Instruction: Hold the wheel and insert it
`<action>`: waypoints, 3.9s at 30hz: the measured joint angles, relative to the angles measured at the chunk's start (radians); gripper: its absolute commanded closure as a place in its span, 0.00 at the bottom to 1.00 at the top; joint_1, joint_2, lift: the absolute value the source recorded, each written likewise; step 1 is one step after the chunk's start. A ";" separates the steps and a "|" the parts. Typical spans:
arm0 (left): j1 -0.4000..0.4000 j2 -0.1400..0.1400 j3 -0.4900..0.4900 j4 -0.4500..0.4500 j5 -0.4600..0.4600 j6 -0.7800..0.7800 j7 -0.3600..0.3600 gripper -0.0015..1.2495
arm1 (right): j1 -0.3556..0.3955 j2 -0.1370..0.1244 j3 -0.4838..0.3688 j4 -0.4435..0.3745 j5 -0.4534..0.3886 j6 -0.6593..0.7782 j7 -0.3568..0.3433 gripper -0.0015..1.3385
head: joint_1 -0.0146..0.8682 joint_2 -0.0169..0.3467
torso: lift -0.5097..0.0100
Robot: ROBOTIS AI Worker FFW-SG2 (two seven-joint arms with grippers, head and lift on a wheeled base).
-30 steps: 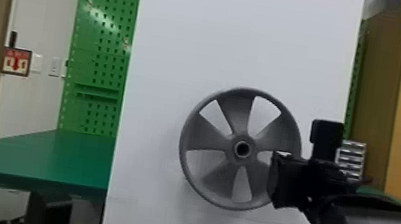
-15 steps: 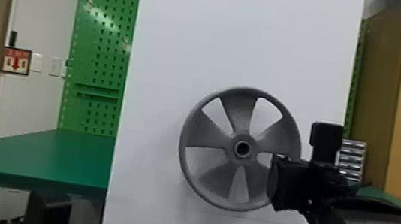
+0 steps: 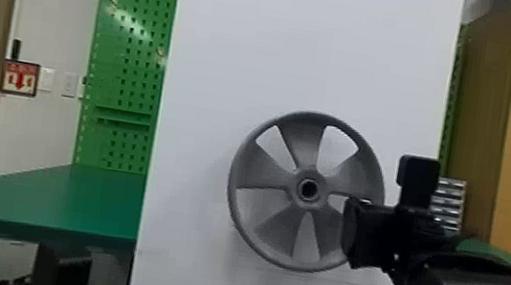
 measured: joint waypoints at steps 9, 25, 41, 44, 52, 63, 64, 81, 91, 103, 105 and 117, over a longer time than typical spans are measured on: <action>0.000 0.000 0.000 0.000 0.000 0.000 0.000 0.40 | 0.001 -0.002 0.001 0.000 -0.006 -0.007 0.000 0.00 | 0.02 0.07 | 0.03; 0.003 0.000 0.004 0.000 0.000 0.000 0.000 0.40 | 0.047 0.003 0.014 -0.099 -0.018 -0.003 0.000 0.00 | 0.02 0.07 | 0.03; 0.015 0.000 0.025 -0.003 0.008 -0.003 0.000 0.40 | 0.243 0.001 0.030 -0.352 -0.028 -0.022 0.001 0.00 | 0.02 0.07 | 0.03; 0.021 0.000 0.034 -0.009 0.009 -0.004 0.000 0.40 | 0.286 -0.004 0.040 -0.377 -0.030 -0.046 0.001 0.00 | 0.02 0.07 | 0.03; 0.032 0.000 0.053 -0.020 0.009 -0.006 0.000 0.40 | 0.413 -0.008 0.053 -0.399 -0.032 -0.140 0.023 0.00 | 0.02 0.07 | 0.03; 0.034 -0.001 0.062 -0.026 0.009 -0.006 0.000 0.40 | 0.576 -0.020 0.050 -0.398 0.011 -0.270 0.041 0.00 | 0.02 0.07 | 0.03; 0.034 -0.001 0.062 -0.026 0.009 -0.007 0.000 0.40 | 0.594 -0.020 0.047 -0.393 0.016 -0.288 0.043 0.00 | 0.02 0.07 | 0.03; 0.034 -0.002 0.063 -0.026 0.009 -0.011 0.000 0.40 | 0.781 -0.023 0.008 -0.277 0.053 -0.530 0.083 0.00 | 0.02 0.07 | 0.03; 0.037 -0.004 0.064 -0.027 0.009 -0.013 -0.001 0.40 | 0.855 -0.022 0.009 -0.168 0.049 -0.661 0.085 0.00 | 0.02 0.07 | 0.03; 0.042 -0.005 0.068 -0.029 0.010 -0.015 -0.002 0.40 | 0.883 -0.025 0.015 -0.025 0.087 -0.790 0.091 0.00 | 0.02 0.07 | 0.03; 0.043 -0.005 0.069 -0.029 0.011 -0.016 -0.002 0.40 | 0.887 -0.026 0.014 -0.001 0.089 -0.810 0.091 0.00 | 0.02 0.07 | 0.03; 0.046 -0.005 0.071 -0.029 0.014 -0.019 -0.001 0.40 | 0.901 -0.027 0.021 0.066 0.092 -0.847 0.090 0.00 | 0.02 0.07 | 0.03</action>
